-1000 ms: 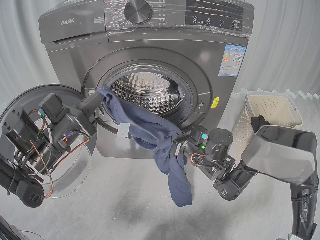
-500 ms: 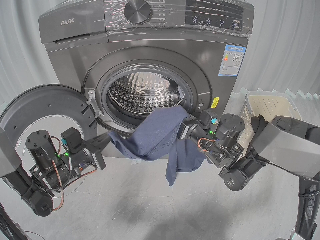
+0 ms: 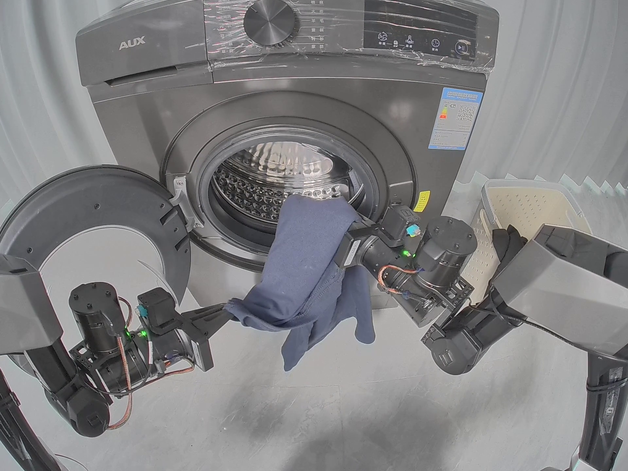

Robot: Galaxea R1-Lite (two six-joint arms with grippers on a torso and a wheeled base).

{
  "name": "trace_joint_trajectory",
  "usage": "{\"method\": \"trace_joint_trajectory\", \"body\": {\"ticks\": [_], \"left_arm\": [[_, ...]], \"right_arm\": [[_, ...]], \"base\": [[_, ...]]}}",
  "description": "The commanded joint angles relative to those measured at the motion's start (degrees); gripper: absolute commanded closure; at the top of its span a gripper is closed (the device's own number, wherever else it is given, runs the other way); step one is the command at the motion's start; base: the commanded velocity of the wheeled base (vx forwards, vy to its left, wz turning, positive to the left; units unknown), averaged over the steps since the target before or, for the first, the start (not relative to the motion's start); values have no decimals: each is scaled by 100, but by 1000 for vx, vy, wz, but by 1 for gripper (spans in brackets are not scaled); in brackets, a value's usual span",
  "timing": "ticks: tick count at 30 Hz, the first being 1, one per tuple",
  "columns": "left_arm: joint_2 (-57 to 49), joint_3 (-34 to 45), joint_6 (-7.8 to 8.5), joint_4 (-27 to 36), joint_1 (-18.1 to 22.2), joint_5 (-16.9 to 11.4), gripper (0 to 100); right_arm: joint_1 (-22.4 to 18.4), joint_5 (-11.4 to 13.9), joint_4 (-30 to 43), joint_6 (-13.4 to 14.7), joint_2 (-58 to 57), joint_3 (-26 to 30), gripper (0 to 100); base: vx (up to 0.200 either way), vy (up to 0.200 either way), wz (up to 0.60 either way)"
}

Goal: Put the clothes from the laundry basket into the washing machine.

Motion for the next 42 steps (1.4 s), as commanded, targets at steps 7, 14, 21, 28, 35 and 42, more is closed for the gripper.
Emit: {"method": "trace_joint_trajectory", "body": {"ticks": [7, 14, 21, 28, 35, 42], "left_arm": [[55, 300, 30, -2, -3, -50, 0], [37, 660, 373, -2, -161, -296, 0], [72, 616, 487, -2, -179, -322, 0], [99, 282, 390, -2, -188, -279, 0], [406, 80, 381, -10, -425, -147, 0], [521, -175, 170, -10, -495, -32, 0]], "right_arm": [[-177, -6, 29, 6, 36, -299, 100], [-414, -6, 29, 6, 36, -308, 100], [-18, -6, -6, 24, 45, -167, 100], [650, -6, 20, 15, 176, -167, 100], [1089, -6, 11, 32, 423, -194, 100], [1282, -15, -32, 50, 405, -185, 100]], "base": [[0, 0, 0], [0, 0, 0], [0, 0, 0], [0, 0, 0], [0, 0, 0], [0, 0, 0]]}}
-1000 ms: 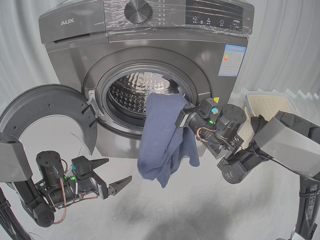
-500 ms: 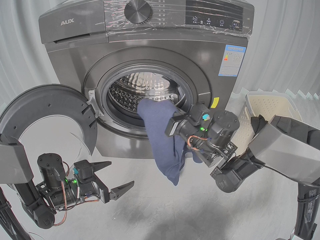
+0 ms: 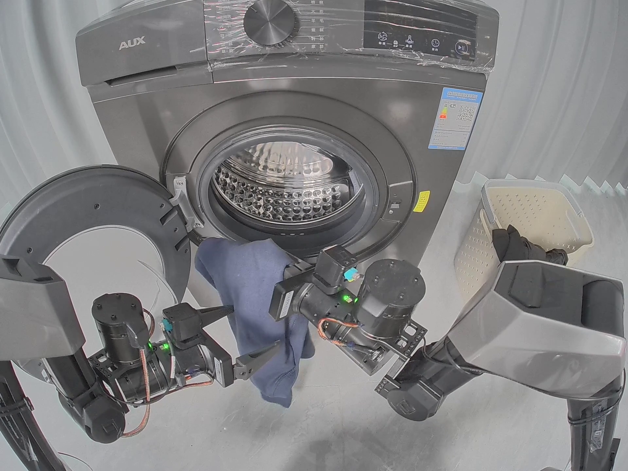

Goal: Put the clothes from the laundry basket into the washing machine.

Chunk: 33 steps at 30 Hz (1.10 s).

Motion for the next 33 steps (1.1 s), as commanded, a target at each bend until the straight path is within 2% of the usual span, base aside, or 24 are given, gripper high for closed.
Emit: {"method": "trace_joint_trajectory", "body": {"ticks": [1, 6, 8, 11, 12, 14, 20, 26, 27, 32, 33], "left_arm": [[181, -141, -22, -1, -59, 12, 0], [277, -316, -57, -1, 20, 64, 0], [330, -466, -128, -10, 64, 126, 0], [365, -580, -136, -10, 117, 249, 0], [400, -598, -136, -10, 134, 258, 0], [453, -659, -136, -18, 152, 302, 0], [646, -905, -286, -18, 178, 504, 0], [655, -1002, -321, -18, 187, 548, 0], [655, -1002, -330, -18, 187, 548, 100], [629, -1178, -453, -27, 249, 680, 100], [611, -1266, -532, -27, 275, 759, 100]], "right_arm": [[137, -5, -54, 12, 28, 15, 100], [269, -5, -71, 48, -16, 42, 100], [322, -14, -71, 56, -25, 50, 100], [357, -23, -80, 65, -25, 68, 100], [383, -155, -89, 74, -34, 103, 100], [410, -216, -89, 109, -42, 138, 100], [498, -234, -89, 118, -139, 200, 100], [498, -252, -89, 144, -174, 270, 100], [498, -252, -89, 144, -174, 270, 100], [462, -269, -89, 188, -174, 288, 100], [445, -269, -89, 197, -183, 340, 100]], "base": [[0, 0, 0], [0, 0, 0], [0, 0, 0], [0, 0, 0], [0, 0, 0], [0, 0, 0], [0, 0, 0], [0, 0, 0], [0, 0, 0], [0, 0, 0], [0, 0, 0]]}}
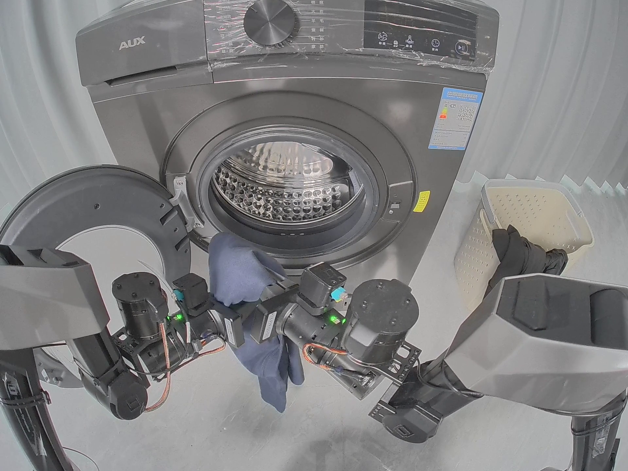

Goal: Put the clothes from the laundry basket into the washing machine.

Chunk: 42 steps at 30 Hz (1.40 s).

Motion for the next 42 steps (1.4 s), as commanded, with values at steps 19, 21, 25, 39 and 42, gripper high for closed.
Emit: {"method": "trace_joint_trajectory", "body": {"ticks": [19, 21, 25, 39, 42], "left_arm": [[-635, -361, -375, 1, 112, 266, 100], [-635, -352, -375, 1, 103, 266, 100], [-644, -335, -375, 1, 94, 266, 100], [-794, -308, -375, 1, 94, 266, 100], [-811, -300, -375, 1, 59, 266, 100]], "right_arm": [[-172, -1, 18, 140, -82, 747, 100], [-199, -1, 18, 140, -82, 729, 100], [-322, -106, 36, 149, -64, 720, 100], [-375, -124, 88, 87, -425, 1301, 0], [-436, -106, 88, 34, -618, 1687, 0]], "base": [[0, 0, 0], [0, 0, 0], [0, 0, 0], [0, 0, 0], [0, 0, 0]]}}
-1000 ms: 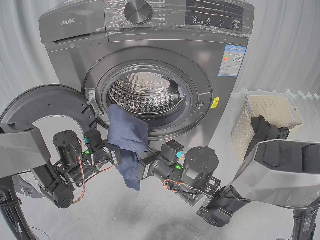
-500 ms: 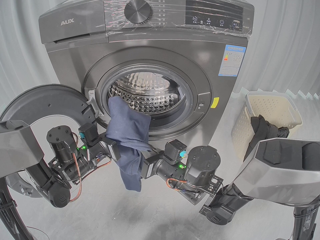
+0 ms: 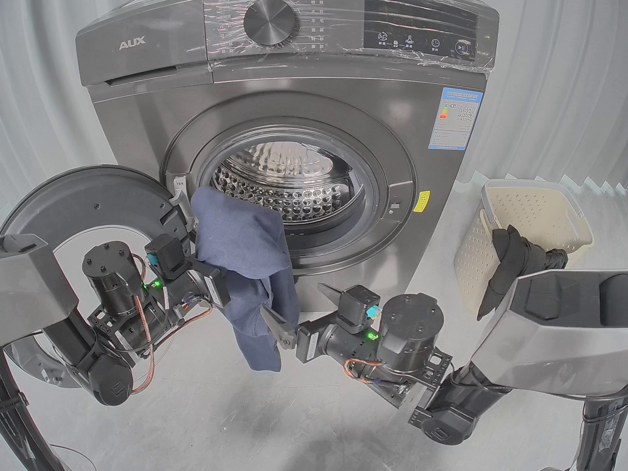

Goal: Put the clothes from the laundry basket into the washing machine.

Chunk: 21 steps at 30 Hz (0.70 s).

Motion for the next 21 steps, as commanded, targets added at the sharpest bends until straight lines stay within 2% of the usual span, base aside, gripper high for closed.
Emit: {"method": "trace_joint_trajectory", "body": {"ticks": [1, 8, 11, 12, 13, 15, 19, 21], "left_arm": [[-84, 23, -6, 20, -50, -16, 100], [-347, 322, -6, 20, -313, -43, 100], [-514, 551, -102, 20, -463, -69, 100], [-576, 612, -181, 20, -551, -69, 100], [-576, 612, -181, 20, -551, -69, 100], [-620, 683, -348, 29, -683, -69, 100], [-479, 735, -348, 20, -709, -16, 100], [-374, 709, -348, 20, -700, -8, 100]], "right_arm": [[-185, 62, -14, -86, -552, 747, 0], [-668, 159, -93, -86, -1097, 1415, 0], [-940, 361, -164, -33, -1299, 1775, 0], [-1002, 387, -269, -7, -1326, 1880, 0], [-1020, 387, -287, -7, -1334, 1898, 0], [-1187, 405, -559, 63, -1387, 2179, 0], [-1362, 431, -524, 318, -1493, 2241, 0], [-1380, 431, -524, 336, -1501, 2232, 0]], "base": [[0, 0, 0], [0, 0, 0], [0, 0, 0], [0, 0, 0], [0, 0, 0], [0, 0, 0], [0, 0, 0], [0, 0, 0]]}}
